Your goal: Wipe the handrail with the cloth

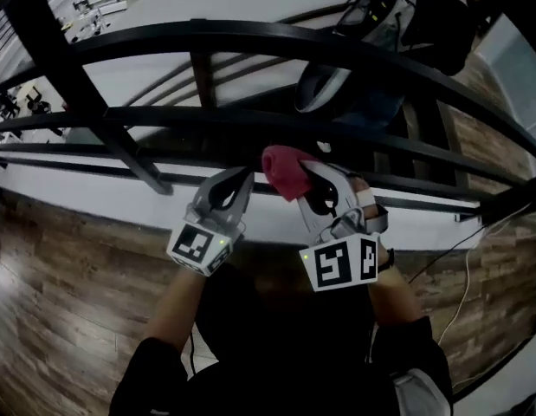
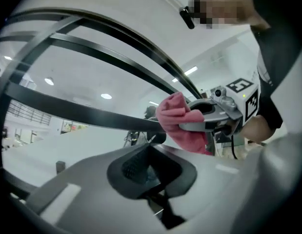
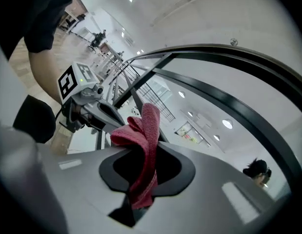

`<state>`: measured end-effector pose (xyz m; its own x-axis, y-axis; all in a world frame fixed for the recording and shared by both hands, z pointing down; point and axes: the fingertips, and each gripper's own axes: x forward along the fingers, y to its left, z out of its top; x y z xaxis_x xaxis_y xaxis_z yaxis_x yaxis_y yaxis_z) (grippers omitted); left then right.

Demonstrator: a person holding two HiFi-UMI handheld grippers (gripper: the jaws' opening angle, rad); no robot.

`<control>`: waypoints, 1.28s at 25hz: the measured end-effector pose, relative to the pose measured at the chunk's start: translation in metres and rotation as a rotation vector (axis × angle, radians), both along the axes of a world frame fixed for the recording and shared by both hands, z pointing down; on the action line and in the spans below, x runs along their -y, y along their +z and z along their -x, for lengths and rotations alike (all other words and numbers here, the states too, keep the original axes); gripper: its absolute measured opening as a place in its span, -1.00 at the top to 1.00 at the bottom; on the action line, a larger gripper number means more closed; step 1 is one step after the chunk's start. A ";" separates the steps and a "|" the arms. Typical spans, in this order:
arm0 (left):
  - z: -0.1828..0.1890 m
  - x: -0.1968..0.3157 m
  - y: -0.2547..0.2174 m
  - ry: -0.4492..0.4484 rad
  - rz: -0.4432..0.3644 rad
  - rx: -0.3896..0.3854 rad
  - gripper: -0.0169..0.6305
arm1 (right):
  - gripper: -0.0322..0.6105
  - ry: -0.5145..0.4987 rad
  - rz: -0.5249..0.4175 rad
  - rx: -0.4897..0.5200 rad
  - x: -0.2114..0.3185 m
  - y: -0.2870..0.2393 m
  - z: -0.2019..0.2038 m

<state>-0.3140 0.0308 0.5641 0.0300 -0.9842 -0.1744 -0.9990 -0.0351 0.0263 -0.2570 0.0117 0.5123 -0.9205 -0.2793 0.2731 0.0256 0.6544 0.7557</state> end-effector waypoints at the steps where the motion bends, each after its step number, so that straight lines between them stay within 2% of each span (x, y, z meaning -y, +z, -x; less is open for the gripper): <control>1: -0.013 0.011 -0.003 0.050 -0.007 0.013 0.95 | 0.74 0.043 -0.008 -0.004 0.011 0.000 -0.013; 6: -0.086 0.065 -0.003 0.303 -0.001 0.043 0.95 | 0.74 0.261 -0.042 -0.022 0.064 0.001 -0.085; 10: -0.141 0.103 -0.002 0.415 -0.001 0.022 0.95 | 0.74 0.352 -0.052 -0.038 0.096 0.011 -0.139; 14: -0.199 0.138 0.003 0.493 0.006 0.033 0.95 | 0.74 0.432 -0.067 -0.071 0.139 0.029 -0.200; 16: -0.230 0.159 0.006 0.527 0.011 0.017 0.95 | 0.74 0.485 -0.062 -0.076 0.169 0.036 -0.238; 20: -0.300 0.207 0.014 0.590 -0.001 0.045 0.95 | 0.74 0.613 -0.079 -0.071 0.241 0.055 -0.322; 23: -0.351 0.245 0.032 0.626 0.023 0.056 0.95 | 0.74 0.717 -0.110 -0.061 0.298 0.067 -0.386; 25: -0.384 0.272 0.042 0.651 0.050 0.037 0.95 | 0.74 0.768 -0.117 -0.044 0.332 0.070 -0.421; 28: -0.428 0.311 0.049 0.683 0.063 -0.036 0.95 | 0.74 0.810 -0.117 -0.022 0.374 0.070 -0.458; 32: -0.484 0.358 0.059 0.714 0.061 -0.058 0.95 | 0.74 0.839 -0.170 0.011 0.416 0.069 -0.488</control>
